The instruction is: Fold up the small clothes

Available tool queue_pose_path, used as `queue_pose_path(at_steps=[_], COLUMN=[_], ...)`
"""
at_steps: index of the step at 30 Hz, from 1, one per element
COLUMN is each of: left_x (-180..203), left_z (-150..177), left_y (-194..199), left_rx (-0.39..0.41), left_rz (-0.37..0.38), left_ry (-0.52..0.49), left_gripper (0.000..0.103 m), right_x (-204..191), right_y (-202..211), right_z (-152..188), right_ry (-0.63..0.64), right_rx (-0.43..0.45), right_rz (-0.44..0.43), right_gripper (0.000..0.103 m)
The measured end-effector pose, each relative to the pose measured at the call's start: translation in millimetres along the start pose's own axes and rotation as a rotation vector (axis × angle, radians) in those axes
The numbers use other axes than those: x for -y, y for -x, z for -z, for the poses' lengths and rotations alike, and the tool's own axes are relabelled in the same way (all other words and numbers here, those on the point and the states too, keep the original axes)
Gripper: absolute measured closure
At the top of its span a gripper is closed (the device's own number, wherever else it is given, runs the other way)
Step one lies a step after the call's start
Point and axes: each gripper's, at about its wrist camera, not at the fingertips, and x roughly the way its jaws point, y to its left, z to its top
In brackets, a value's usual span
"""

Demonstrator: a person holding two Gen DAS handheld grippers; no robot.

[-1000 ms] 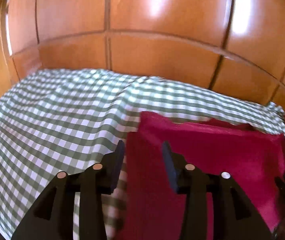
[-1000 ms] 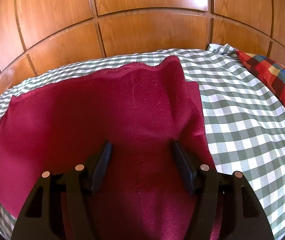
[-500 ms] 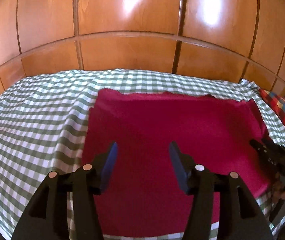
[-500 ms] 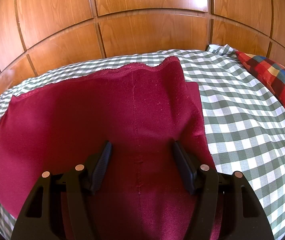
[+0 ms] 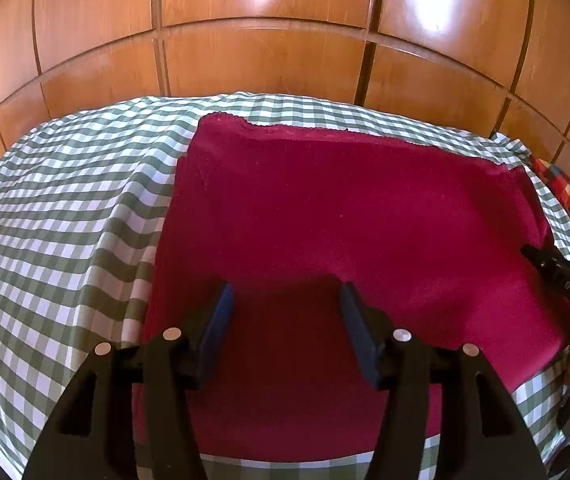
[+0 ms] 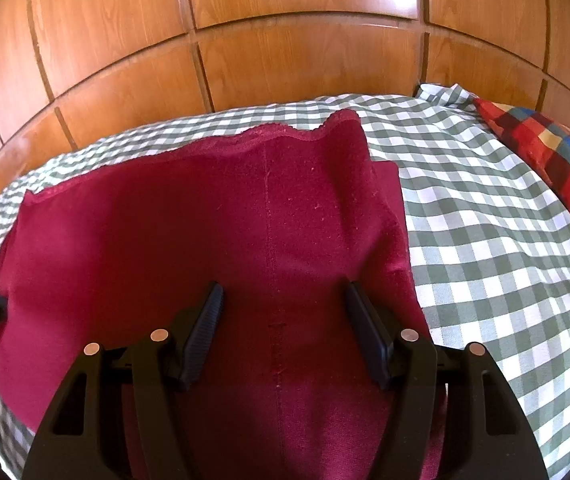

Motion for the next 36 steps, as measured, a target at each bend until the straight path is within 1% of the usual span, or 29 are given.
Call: queue_pose_path(at_steps=[2, 3, 4, 5, 7, 8, 9, 12, 14, 16, 17, 19, 20, 22, 24, 25, 27, 29, 31, 33, 36], left_x=[0, 0, -1, -1, -2, -4, -6, -11, -13, -14, -14, -15, -16, -17, -17, -17, -20, -22, -26, -28, -30], left_z=[0, 0, 0, 0, 0, 0, 0, 0, 4, 7, 8, 10, 11, 12, 11, 11, 9, 7, 5, 3, 1], left_y=[-2, -3, -3, -2, 0, 4, 7, 14, 16, 17, 19, 21, 21, 21, 21, 21, 20, 20, 19, 19, 18], left_rx=[-0.004, -0.005, -0.005, -0.005, -0.006, -0.004, 0.002, 0.006, -0.003, -0.016, -0.015, -0.018, -0.019, -0.022, -0.021, -0.022, -0.022, -0.021, -0.025, -0.027, -0.029], left_rz=[-0.002, -0.001, 0.000, 0.000, 0.004, 0.013, 0.024, 0.062, 0.076, 0.089, 0.089, 0.096, 0.098, 0.106, 0.113, 0.119, 0.139, 0.165, 0.186, 0.202, 0.216], left_ry=[-0.002, -0.002, -0.001, 0.000, 0.004, 0.014, 0.027, 0.061, 0.072, 0.067, 0.066, 0.067, 0.073, 0.078, 0.078, 0.081, 0.097, 0.118, 0.135, 0.139, 0.116], left_gripper=[0.046, 0.045, 0.045, 0.045, 0.044, 0.042, 0.041, 0.038, 0.037, 0.037, 0.037, 0.037, 0.037, 0.037, 0.037, 0.037, 0.037, 0.037, 0.039, 0.040, 0.047], right_x=[2, 5, 14, 23, 46, 59, 77, 109, 123, 127, 127, 125, 124, 122, 117, 112, 105, 101, 94, 84, 72], right_y=[4, 9, 18, 27, 43, 46, 46, 38, 25, 11, 6, 2, 1, -3, -5, -7, -11, -13, -13, -8, 9], right_z=[-6, -8, -12, -15, -17, -16, -14, -4, 6, 15, 18, 20, 20, 19, 18, 17, 17, 15, 12, 6, -12], right_ry=[0.008, -0.004, -0.040, -0.070, -0.143, -0.188, -0.256, -0.375, -0.449, -0.501, -0.512, -0.522, -0.534, -0.545, -0.519, -0.498, -0.476, -0.463, -0.450, -0.427, -0.395], right_rx=[-0.040, -0.057, -0.060, -0.044, -0.006, -0.002, -0.017, -0.058, -0.105, -0.147, -0.155, -0.146, -0.145, -0.157, -0.172, -0.181, -0.190, -0.200, -0.204, -0.196, -0.151], right_rz=[-0.021, -0.046, -0.091, -0.114, -0.136, -0.151, -0.187, -0.229, -0.281, -0.351, -0.372, -0.402, -0.432, -0.490, -0.509, -0.517, -0.515, -0.511, -0.512, -0.514, -0.547], right_gripper=[0.041, 0.040, 0.040, 0.040, 0.031, 0.030, 0.030, 0.030, 0.030, 0.030, 0.030, 0.030, 0.030, 0.037, 0.038, 0.041, 0.049, 0.065, 0.071, 0.073, 0.073])
